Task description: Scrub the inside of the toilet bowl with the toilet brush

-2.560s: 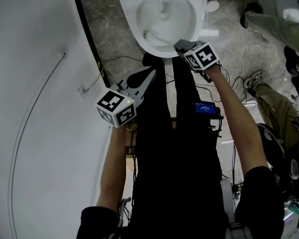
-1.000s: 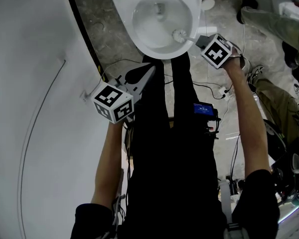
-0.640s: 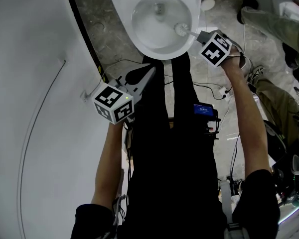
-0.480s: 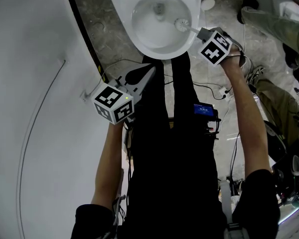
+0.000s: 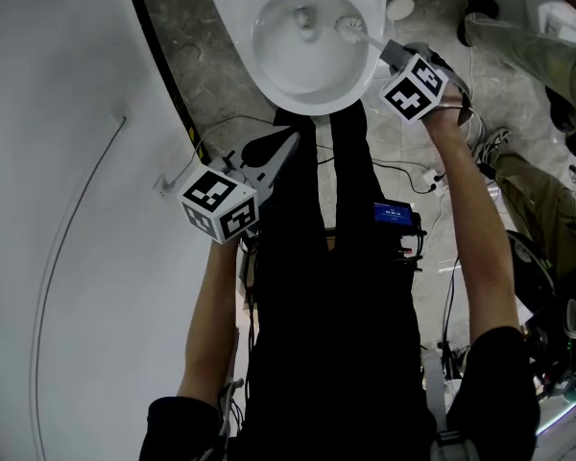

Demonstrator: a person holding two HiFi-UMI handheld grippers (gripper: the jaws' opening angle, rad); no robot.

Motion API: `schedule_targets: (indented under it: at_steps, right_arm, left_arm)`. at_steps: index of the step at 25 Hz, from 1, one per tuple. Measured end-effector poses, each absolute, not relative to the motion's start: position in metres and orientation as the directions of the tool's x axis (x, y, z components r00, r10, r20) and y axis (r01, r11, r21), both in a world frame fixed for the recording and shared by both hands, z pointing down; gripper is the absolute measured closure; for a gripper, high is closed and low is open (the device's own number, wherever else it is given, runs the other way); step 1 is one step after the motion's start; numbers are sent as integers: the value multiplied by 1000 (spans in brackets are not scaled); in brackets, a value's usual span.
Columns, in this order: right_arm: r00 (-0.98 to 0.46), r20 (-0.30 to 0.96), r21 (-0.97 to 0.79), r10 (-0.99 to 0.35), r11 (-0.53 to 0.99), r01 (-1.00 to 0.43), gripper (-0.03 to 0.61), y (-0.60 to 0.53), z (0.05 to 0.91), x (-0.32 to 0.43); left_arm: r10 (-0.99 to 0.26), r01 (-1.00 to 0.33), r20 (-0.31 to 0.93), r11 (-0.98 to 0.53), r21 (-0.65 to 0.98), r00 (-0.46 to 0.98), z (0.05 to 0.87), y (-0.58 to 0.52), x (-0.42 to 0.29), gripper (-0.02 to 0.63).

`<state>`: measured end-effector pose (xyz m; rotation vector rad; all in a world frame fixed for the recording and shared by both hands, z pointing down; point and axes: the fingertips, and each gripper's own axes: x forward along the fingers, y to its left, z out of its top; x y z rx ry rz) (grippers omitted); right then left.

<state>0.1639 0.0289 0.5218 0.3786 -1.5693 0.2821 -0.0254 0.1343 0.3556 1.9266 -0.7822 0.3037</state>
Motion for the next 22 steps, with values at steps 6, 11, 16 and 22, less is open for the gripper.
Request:
schedule_targets:
  at_steps: [6,11,16,22]
  right_arm:
    - [-20,990,122,-141,912,-392,419,18,523,159]
    - [-30,984,151,-177,906,-396,419,12,525,155]
    - [-46,973,189,-224,901,-391,419,0,525,145]
    - [-68,964,212,-258,896,-391,417,-10,526,131]
  left_arm:
    - [-394,-642,523,-292,709,756,358,138,-27,604]
    - [-398,-645,526,-280,711,752,361,142,-28,604]
    - [-401,-647,527,-272,713,749,363,145,-30,604]
    - [-410,-647,527,-249,721,745,366,149,-32,604]
